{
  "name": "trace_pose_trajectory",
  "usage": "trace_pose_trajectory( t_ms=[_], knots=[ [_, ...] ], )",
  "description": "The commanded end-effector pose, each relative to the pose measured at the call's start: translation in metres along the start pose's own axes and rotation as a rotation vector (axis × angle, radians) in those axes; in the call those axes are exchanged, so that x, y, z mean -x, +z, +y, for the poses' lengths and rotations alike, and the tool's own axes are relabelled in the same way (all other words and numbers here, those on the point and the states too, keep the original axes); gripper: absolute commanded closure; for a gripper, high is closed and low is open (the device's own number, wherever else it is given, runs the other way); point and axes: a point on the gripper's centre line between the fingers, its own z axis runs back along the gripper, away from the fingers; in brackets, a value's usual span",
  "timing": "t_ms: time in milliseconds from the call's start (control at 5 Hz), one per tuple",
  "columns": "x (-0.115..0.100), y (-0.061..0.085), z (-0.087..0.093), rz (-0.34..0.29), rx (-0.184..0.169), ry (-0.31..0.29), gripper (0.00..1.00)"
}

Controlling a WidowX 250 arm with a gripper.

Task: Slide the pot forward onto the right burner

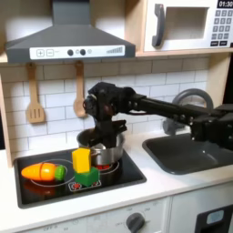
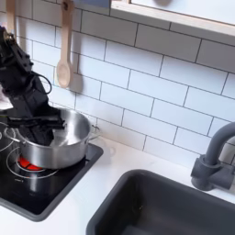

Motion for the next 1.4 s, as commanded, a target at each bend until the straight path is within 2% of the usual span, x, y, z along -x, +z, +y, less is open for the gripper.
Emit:
trace_pose_trajectory(
  t_ms=[0,400,800,1000,1200],
  knots=[
    [0.014,0.004,0.001,0.024,0.014,-0.003,1.0],
    [0.022,0.006,-0.001,0.035,0.025,-0.011,1.0],
    [0.024,0.012,-0.001,0.021,0.027,-0.018,1.0],
    [0.017,0.016,0.0,-0.003,0.035,-0.027,0.0],
    [0.009,0.027,-0.004,-0.072,0.067,-0.032,0.0]
  ],
)
